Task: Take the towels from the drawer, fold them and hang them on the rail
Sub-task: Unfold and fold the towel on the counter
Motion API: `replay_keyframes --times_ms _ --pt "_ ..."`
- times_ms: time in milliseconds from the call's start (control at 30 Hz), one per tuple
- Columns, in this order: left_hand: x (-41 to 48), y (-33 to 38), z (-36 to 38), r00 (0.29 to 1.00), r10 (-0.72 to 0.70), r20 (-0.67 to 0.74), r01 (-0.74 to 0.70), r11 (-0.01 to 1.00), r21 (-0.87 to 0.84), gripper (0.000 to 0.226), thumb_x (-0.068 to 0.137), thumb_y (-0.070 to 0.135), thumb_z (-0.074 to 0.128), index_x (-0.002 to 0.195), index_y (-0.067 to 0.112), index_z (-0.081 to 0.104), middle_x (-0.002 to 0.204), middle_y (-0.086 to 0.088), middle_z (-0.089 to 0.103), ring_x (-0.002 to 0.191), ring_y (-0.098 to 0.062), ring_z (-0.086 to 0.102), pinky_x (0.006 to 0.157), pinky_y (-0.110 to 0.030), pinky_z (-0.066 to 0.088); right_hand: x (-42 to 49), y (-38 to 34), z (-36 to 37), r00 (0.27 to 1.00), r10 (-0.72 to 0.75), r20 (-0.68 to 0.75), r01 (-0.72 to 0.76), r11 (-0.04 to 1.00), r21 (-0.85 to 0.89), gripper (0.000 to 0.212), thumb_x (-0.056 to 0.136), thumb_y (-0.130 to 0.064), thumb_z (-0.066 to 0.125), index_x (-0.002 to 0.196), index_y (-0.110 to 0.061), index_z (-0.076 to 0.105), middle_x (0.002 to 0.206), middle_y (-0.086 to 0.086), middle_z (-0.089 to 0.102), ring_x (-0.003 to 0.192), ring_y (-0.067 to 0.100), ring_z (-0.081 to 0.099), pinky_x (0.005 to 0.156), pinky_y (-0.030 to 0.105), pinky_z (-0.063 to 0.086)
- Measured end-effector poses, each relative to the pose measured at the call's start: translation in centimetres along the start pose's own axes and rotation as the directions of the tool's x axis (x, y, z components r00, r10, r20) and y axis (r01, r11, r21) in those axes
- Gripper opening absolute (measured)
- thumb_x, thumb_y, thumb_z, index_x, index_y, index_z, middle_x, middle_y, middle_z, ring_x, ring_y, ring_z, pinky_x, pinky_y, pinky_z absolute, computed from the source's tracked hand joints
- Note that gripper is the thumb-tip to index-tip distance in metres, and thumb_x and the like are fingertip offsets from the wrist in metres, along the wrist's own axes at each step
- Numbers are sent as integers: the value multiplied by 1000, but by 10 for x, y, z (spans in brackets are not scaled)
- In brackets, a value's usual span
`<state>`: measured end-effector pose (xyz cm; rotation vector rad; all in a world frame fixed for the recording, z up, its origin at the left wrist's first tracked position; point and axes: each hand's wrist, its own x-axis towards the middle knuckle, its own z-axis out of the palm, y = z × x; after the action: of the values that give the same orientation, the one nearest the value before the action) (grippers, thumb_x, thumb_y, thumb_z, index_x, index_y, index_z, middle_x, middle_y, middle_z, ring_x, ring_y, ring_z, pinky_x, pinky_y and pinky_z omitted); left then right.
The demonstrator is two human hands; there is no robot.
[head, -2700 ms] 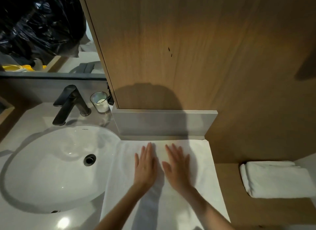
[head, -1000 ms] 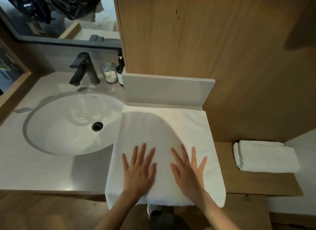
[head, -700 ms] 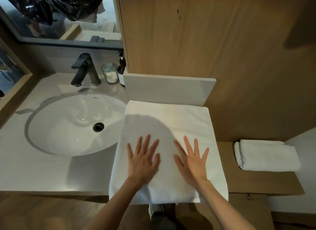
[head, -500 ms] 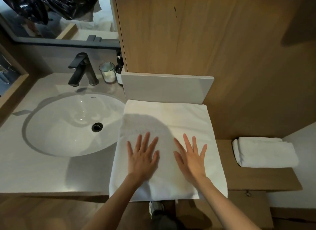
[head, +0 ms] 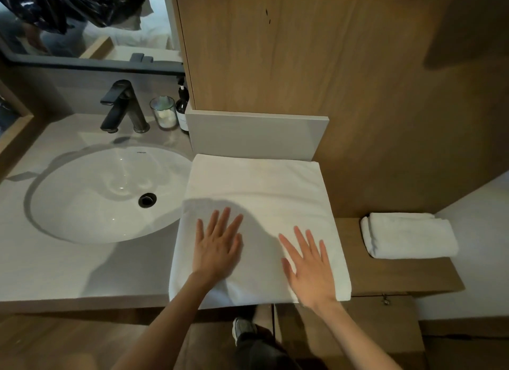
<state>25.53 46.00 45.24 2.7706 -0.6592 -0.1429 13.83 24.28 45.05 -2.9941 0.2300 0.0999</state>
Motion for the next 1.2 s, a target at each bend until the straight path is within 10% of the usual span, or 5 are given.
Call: replay_keyframes --times_ms 400,633,767,900,1200 --pt "-57 -30 -13 998 55 7 -55 998 40 56 99 50 5 150 34 21 160 0 16 148 -25 11 119 -44 6 -40 38 -17 983 176 47 -177 984 1 63 90 -52 -12 152 -43 0 161 -10 -11 147 25 -18 119 52 -8" --pt "-105 -31 -6 973 208 105 -226 950 217 89 77 80 45 151 36 23 159 -20 8 143 -50 4 110 -68 13 -62 -3 -21 968 -103 227 110 994 -17 74 93 -65 34 142 -56 -21 154 -6 -35 139 39 -32 111 56 -20" --pt "-112 -33 -10 984 143 104 -165 955 246 107 54 27 90 147 30 35 146 -29 36 129 -55 37 98 -67 36 -65 -3 -9 991 -79 111 93 988 -125 114 85 -8 67 145 -49 -21 158 1 -25 142 47 -18 113 62 -4" --pt "-123 -35 -9 971 229 -67 -198 930 311 79 81 -18 55 147 24 38 144 -29 40 127 -53 41 96 -62 44 -64 3 -10 996 -68 58 78 980 -186 120 76 25 47 148 -45 -18 157 0 -18 145 45 -5 117 54 5" --pt "-144 -45 -32 983 122 138 -141 981 135 69 99 11 42 151 38 5 159 6 -5 149 -22 0 118 -35 14 -74 14 -41 985 -7 170 25 994 -102 101 83 17 46 152 -40 0 163 -3 -4 150 25 -4 119 39 2"
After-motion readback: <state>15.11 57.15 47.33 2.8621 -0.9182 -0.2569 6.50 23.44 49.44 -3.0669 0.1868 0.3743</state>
